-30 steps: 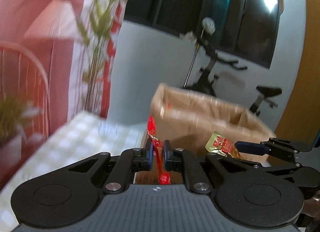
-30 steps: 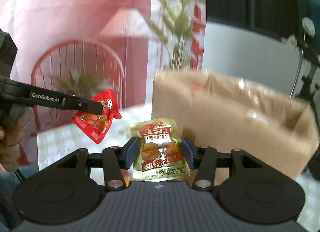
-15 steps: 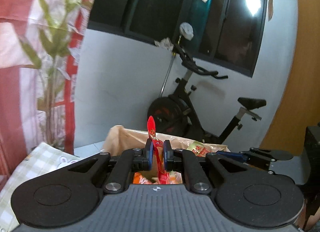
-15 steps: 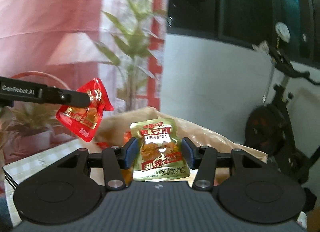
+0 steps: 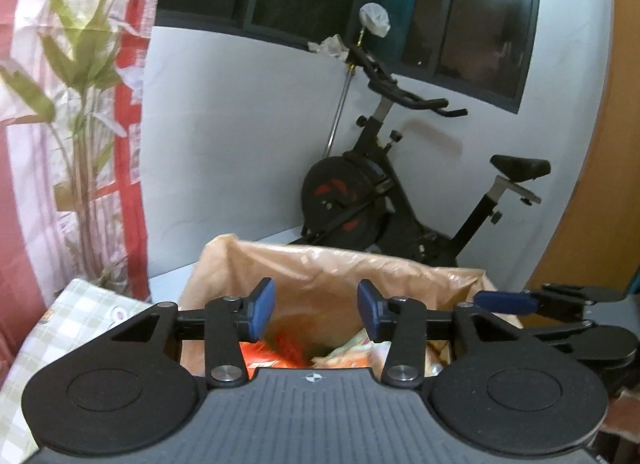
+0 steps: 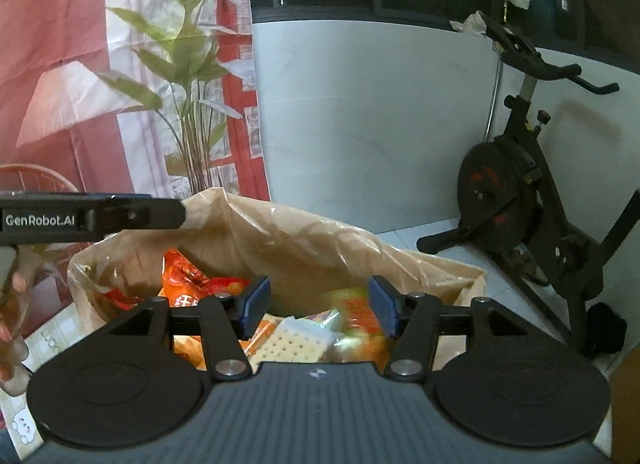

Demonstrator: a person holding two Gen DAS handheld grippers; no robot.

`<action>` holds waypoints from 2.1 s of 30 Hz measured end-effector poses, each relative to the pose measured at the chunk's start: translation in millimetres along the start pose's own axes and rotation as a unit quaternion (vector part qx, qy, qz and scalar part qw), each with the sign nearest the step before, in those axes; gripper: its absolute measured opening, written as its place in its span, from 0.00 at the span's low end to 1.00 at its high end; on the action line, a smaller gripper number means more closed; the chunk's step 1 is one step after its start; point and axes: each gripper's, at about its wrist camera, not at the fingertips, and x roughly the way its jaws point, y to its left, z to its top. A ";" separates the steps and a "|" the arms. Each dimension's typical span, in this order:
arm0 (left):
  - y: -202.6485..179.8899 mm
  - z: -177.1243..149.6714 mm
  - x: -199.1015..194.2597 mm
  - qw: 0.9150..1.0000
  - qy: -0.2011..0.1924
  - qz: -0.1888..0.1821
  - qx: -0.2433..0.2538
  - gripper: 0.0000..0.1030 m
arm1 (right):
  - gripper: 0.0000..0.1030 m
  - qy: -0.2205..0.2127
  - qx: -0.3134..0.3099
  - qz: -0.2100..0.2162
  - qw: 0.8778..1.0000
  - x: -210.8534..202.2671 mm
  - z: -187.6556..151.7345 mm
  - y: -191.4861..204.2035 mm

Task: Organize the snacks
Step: 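Withdraw both open tools up from the paper bag, then move both open tools down toward the brown and yellow packets on the table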

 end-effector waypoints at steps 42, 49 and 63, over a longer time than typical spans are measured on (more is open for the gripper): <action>153.4 -171.3 -75.5 0.989 0.136 0.049 -0.029 0.46 | 0.56 0.138 0.006 0.135 0.981 54.1 -156.3 184.7; 151.6 -186.0 -56.5 0.987 0.157 0.037 -0.023 0.46 | 0.56 0.182 0.009 0.121 0.976 73.8 -180.5 179.3; 141.8 -187.8 -16.5 0.985 0.168 0.019 -0.029 0.46 | 0.57 0.187 -0.048 0.114 0.975 87.5 -184.7 192.3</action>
